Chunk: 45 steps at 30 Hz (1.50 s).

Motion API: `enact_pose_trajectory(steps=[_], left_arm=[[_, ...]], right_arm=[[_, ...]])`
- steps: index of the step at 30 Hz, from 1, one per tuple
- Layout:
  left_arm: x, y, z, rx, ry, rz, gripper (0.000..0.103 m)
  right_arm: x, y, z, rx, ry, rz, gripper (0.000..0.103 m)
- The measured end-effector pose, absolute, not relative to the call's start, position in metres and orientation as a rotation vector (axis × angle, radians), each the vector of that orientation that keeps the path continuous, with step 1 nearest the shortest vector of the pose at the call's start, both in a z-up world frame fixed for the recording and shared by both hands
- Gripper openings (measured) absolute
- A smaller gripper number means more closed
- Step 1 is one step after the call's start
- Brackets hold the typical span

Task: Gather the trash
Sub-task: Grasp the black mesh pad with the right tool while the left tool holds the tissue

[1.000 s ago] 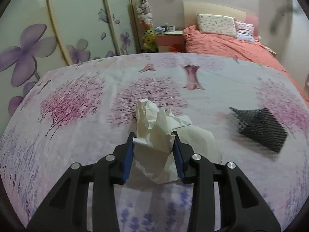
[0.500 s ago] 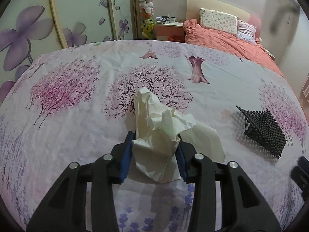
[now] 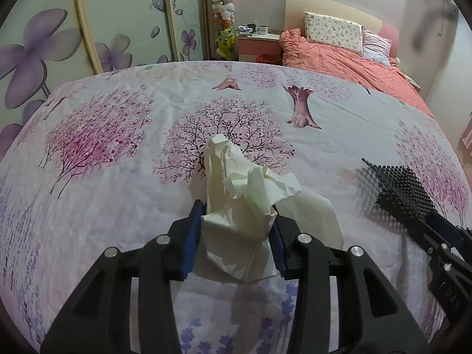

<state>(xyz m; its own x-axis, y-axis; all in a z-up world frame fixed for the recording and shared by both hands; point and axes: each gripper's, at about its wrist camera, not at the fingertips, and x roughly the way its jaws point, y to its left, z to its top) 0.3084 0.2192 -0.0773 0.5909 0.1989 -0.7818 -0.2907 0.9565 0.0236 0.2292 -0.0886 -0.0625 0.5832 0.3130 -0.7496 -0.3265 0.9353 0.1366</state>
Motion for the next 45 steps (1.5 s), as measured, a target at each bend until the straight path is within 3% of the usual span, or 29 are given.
enact_pose_trajectory(steps=[4,9,35,38,39,40,41,45], left_arm=[[0.308,0.220,-0.077,-0.110,0.895,0.286,0.041],[0.308,0.219,-0.077,-0.110,0.895,0.286,0.041],[0.309,0.225,-0.077,-0.103,0.895,0.289,0.041],[0.309,0.225,-0.077,-0.094,0.896,0.293,0.041],[0.308,0.225,-0.077,-0.094,0.896,0.293,0.041],[0.308,0.225,-0.077,-0.092,0.896,0.294,0.041],[0.308,0.224,-0.077,-0.092,0.896,0.294,0.041],[0.307,0.223,-0.077,-0.089,0.897,0.295,0.041]], right_arm=[[0.229,-0.099,-0.064,0.016,0.878,0.386,0.015],[0.217,-0.109,-0.063,-0.001,0.871,0.379,0.009],[0.187,-0.245,-0.054,0.132,0.830,0.139,0.006],[0.187,-0.244,-0.058,0.140,0.852,0.162,0.008],[0.188,-0.244,-0.058,0.140,0.853,0.164,0.015],[0.189,-0.242,-0.059,0.136,0.855,0.158,0.030],[0.189,-0.242,-0.059,0.129,0.854,0.152,0.035],[0.200,-0.230,-0.065,0.100,0.873,0.144,0.037]])
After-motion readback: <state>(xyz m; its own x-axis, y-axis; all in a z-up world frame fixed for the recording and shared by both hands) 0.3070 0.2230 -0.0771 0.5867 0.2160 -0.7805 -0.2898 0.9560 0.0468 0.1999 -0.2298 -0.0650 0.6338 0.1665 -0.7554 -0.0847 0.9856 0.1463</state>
